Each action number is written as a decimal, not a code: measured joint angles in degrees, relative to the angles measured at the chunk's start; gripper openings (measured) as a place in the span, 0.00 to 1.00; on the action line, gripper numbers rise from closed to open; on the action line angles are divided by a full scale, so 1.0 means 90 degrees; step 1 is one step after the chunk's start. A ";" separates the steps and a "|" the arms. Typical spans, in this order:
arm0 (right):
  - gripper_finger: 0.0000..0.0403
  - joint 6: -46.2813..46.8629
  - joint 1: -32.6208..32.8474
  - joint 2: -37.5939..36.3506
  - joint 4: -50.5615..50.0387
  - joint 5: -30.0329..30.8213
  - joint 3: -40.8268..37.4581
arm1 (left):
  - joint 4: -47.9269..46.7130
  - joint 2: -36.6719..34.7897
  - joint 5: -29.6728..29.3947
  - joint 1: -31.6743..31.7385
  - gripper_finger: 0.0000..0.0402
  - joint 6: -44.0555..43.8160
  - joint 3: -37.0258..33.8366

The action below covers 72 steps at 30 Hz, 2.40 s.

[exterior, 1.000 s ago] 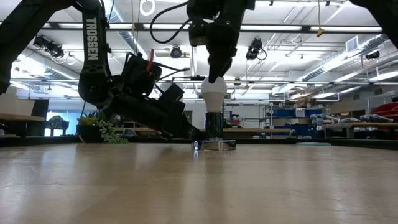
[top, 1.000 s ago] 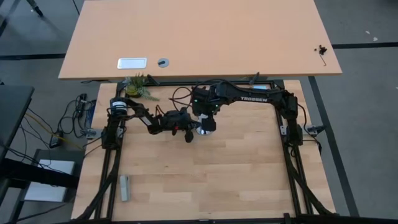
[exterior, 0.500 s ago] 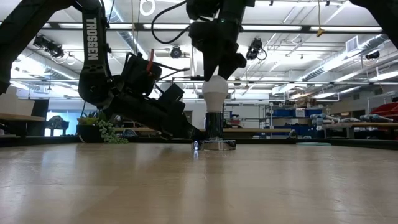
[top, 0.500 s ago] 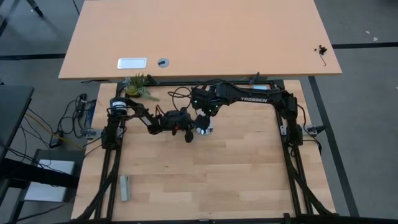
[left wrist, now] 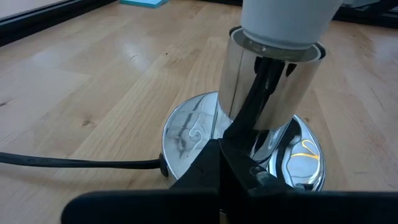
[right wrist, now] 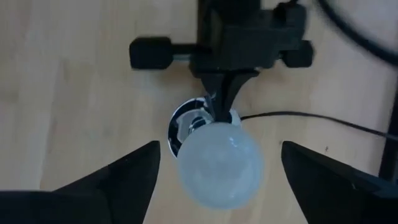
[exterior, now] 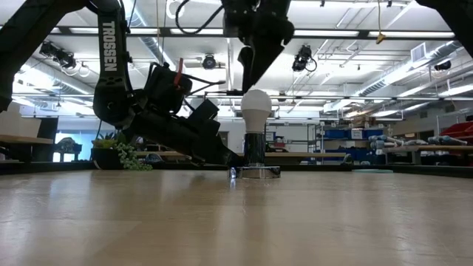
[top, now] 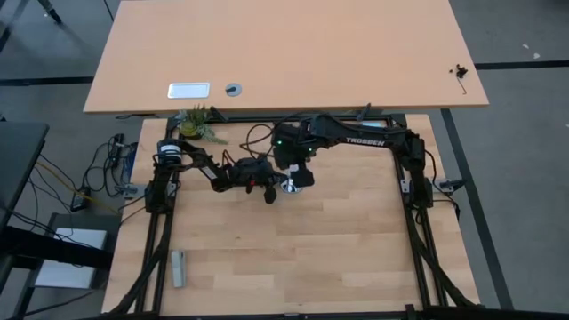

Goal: Screw lightbulb
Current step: Insert the white lightbulb into the silver lamp

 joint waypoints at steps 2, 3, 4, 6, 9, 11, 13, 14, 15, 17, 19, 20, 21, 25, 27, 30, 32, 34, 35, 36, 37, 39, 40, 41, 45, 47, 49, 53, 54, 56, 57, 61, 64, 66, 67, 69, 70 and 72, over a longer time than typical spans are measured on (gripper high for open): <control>0.81 0.0000 -0.0004 0.0000 0.0012 -0.0029 -0.0099 | 0.0000 0.0000 0.0000 0.0000 0.00 -0.0001 0.0000; 0.80 0.0000 -0.0010 -0.0004 0.0020 -0.0042 -0.0157 | 0.0000 0.0000 0.0000 0.0000 0.00 -0.0002 0.0000; 0.79 0.0000 -0.0010 -0.0005 0.0018 -0.0042 -0.0217 | 0.0000 0.0000 0.0000 0.0000 0.00 -0.0002 0.0000; 0.77 0.0013 -0.0010 -0.0005 0.0043 0.0007 -0.0327 | 0.0000 0.0000 0.0000 0.0000 0.00 0.0000 0.0000; 0.72 0.0218 -0.0010 -0.0005 0.0166 0.0182 -0.0419 | 0.0000 0.0000 0.0000 0.0002 0.00 -0.0002 0.0000; 0.67 0.0566 -0.0010 -0.0005 0.0204 0.0265 -0.0439 | 0.0000 0.0000 0.0000 0.0002 0.00 -0.0002 0.0000; 0.62 0.1062 -0.0019 -0.0012 0.0210 0.0296 -0.0439 | 0.0000 0.0001 -0.0002 0.0001 0.00 -0.0002 0.0000; 0.59 0.1430 -0.0022 -0.0019 0.0237 0.0296 -0.0438 | 0.0000 0.0001 -0.0001 0.0002 0.00 -0.0002 0.0000; 0.56 0.1847 -0.0022 -0.0028 0.0253 0.0299 -0.0434 | 0.0000 0.0000 0.0000 0.0002 0.00 -0.0002 0.0000; 0.51 0.3052 -0.0022 -0.0036 0.0271 0.0349 -0.0427 | 0.0000 0.0000 0.0000 0.0000 0.00 -0.0002 0.0000; 0.48 0.4202 -0.0022 -0.0036 0.0275 0.0391 -0.0427 | 0.0000 0.0000 0.0000 0.0002 0.00 -0.0002 0.0000; 0.47 0.4587 -0.0022 -0.0036 0.0276 0.0383 -0.0427 | 0.0000 0.0000 0.0000 0.0002 0.00 -0.0002 0.0000; 0.46 0.4749 -0.0024 -0.0036 0.0294 0.0346 -0.0427 | 0.0000 0.0000 0.0000 0.0002 0.00 -0.0002 0.0000; 0.48 0.4288 -0.0002 -0.0020 0.0359 0.0338 -0.0363 | 0.0000 0.0002 0.0000 0.0002 0.00 -0.0002 0.0000; 0.51 0.3800 -0.0002 0.0002 0.0296 0.0411 -0.0248 | 0.0000 0.0000 0.0000 0.0002 0.00 -0.0004 0.0000; 0.57 0.2858 -0.0002 0.0005 0.0239 0.0587 -0.0007 | 0.0000 0.0000 0.0000 0.0002 0.00 -0.0005 0.0000; 0.61 0.2159 -0.0002 0.0002 0.0097 0.0612 0.0151 | 0.0000 0.0001 0.0000 0.0002 0.00 -0.0005 0.0000; 0.66 0.1447 -0.0002 0.0002 0.0064 0.0580 0.0175 | 0.0000 0.0000 0.0000 0.0002 0.00 -0.0005 0.0000; 0.67 0.1098 -0.0002 0.0002 0.0014 0.0497 0.0175 | 0.0000 0.0000 0.0000 0.0002 0.00 -0.0005 0.0000; 0.69 0.0830 -0.0002 0.0002 -0.0058 0.0409 0.0175 | 0.0000 0.0001 0.0000 0.0002 0.00 -0.0005 0.0000; 0.70 0.0637 -0.0004 0.0002 -0.0107 0.0308 0.0175 | 0.0000 0.0001 0.0000 0.0002 0.00 -0.0005 0.0000; 0.71 0.0355 -0.0012 0.0007 -0.0110 0.0128 0.0156 | 0.0000 0.0000 0.0002 0.0002 0.00 -0.0005 0.0000; 0.71 0.0277 -0.0012 0.0029 -0.0111 0.0118 0.0143 | 0.0000 0.0000 0.0005 0.0002 0.00 -0.0002 0.0000; 0.71 0.0210 -0.0018 0.0049 -0.0133 0.0109 0.0137 | 0.0000 0.0000 0.0005 0.0002 0.00 0.0000 0.0000; 0.70 0.0032 -0.0086 0.0110 -0.0230 -0.0046 0.0126 | 0.0000 0.0000 0.0010 0.0002 0.00 0.0000 0.0000; 0.69 0.0003 -0.0116 0.0159 -0.0256 -0.0163 0.0131 | 0.0000 0.0001 0.0017 0.0002 0.00 0.0000 0.0000; 0.68 -0.0002 -0.0150 0.0207 -0.0292 -0.0185 0.0127 | 0.0000 0.0000 0.0018 0.0002 0.00 0.0000 0.0000; 0.63 0.0046 -0.0182 0.0291 -0.0365 -0.0194 0.0141 | 0.0000 0.0002 0.0022 0.0002 0.00 0.0005 0.0000; 0.62 0.0051 -0.0182 0.0291 -0.0399 -0.0194 0.0141 | 0.0000 0.0002 0.0024 0.0002 0.00 0.0005 0.0000; 0.58 0.0209 -0.0182 0.0291 -0.0352 -0.0182 0.0143 | -0.0005 0.0000 0.0024 0.0002 0.00 0.0007 0.0000; 0.57 0.0387 -0.0180 0.0291 -0.0286 -0.0182 0.0141 | -0.0005 0.0000 0.0024 0.0002 0.00 0.0007 0.0000; 0.54 0.1892 -0.0170 0.0290 -0.0206 -0.0119 0.0148 | -0.0005 0.0002 0.0024 0.0002 0.00 0.0007 0.0000; 0.54 0.3839 -0.0168 0.0288 -0.0276 0.0086 0.0135 | -0.0005 0.0000 0.0024 0.0002 0.00 0.0005 0.0000; 0.55 0.4788 -0.0165 0.0274 -0.0275 0.0127 0.0061 | -0.0005 0.0001 0.0024 0.0002 0.00 0.0004 0.0000; 0.55 0.4910 -0.0165 0.0272 -0.0300 0.0124 0.0056 | -0.0005 0.0000 0.0024 0.0002 0.00 0.0002 0.0000; 0.56 0.4815 -0.0168 0.0274 -0.0319 0.0119 0.0057 | -0.0005 0.0000 0.0024 0.0002 0.00 0.0002 0.0000; 0.57 0.4691 -0.0168 0.0278 -0.0338 0.0121 0.0086 | -0.0005 0.0002 0.0024 0.0002 0.00 0.0002 0.0000; 0.59 0.4374 -0.0164 0.0315 -0.0449 0.0126 0.0249 | -0.0005 0.0000 0.0024 0.0002 0.00 0.0001 0.0000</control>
